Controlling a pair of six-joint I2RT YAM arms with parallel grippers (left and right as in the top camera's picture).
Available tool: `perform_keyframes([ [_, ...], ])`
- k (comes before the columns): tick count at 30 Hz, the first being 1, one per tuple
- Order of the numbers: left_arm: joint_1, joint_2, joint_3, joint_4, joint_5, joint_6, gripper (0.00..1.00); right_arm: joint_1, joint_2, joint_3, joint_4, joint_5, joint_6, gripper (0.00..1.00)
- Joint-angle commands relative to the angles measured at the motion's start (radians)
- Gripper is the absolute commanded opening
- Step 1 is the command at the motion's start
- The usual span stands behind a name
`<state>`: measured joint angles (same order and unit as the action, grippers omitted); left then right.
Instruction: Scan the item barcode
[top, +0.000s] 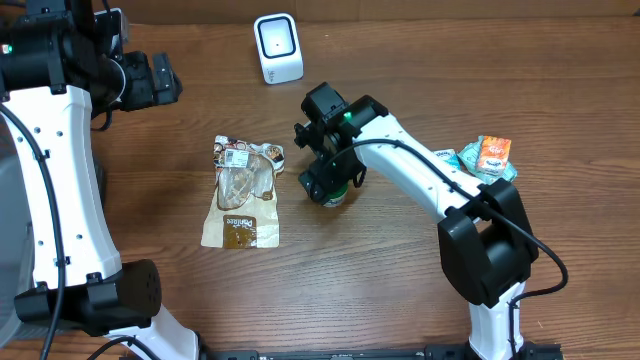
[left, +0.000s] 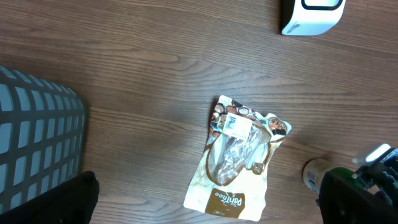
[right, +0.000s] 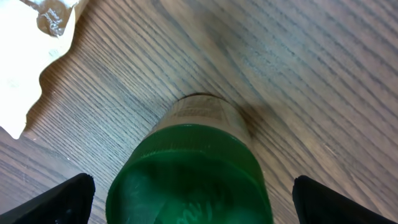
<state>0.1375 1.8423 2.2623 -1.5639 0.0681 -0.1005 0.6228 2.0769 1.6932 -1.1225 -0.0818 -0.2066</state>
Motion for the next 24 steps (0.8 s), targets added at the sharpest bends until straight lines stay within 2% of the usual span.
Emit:
perform_keyframes([
  [1,0.0,0.005,-0.003,0.001,0.003,0.011,1.0,0.005,0.012,-0.006,0.014,-0.01,-0.008,1.0],
  [15,0.0,0.005,-0.003,0.001,0.003,0.011,0.99,0.004,0.013,-0.052,0.059,0.002,-0.008,0.99],
  [24,0.0,0.005,-0.003,0.001,0.003,0.011,1.0,-0.005,0.012,-0.055,0.067,0.017,-0.008,0.79],
])
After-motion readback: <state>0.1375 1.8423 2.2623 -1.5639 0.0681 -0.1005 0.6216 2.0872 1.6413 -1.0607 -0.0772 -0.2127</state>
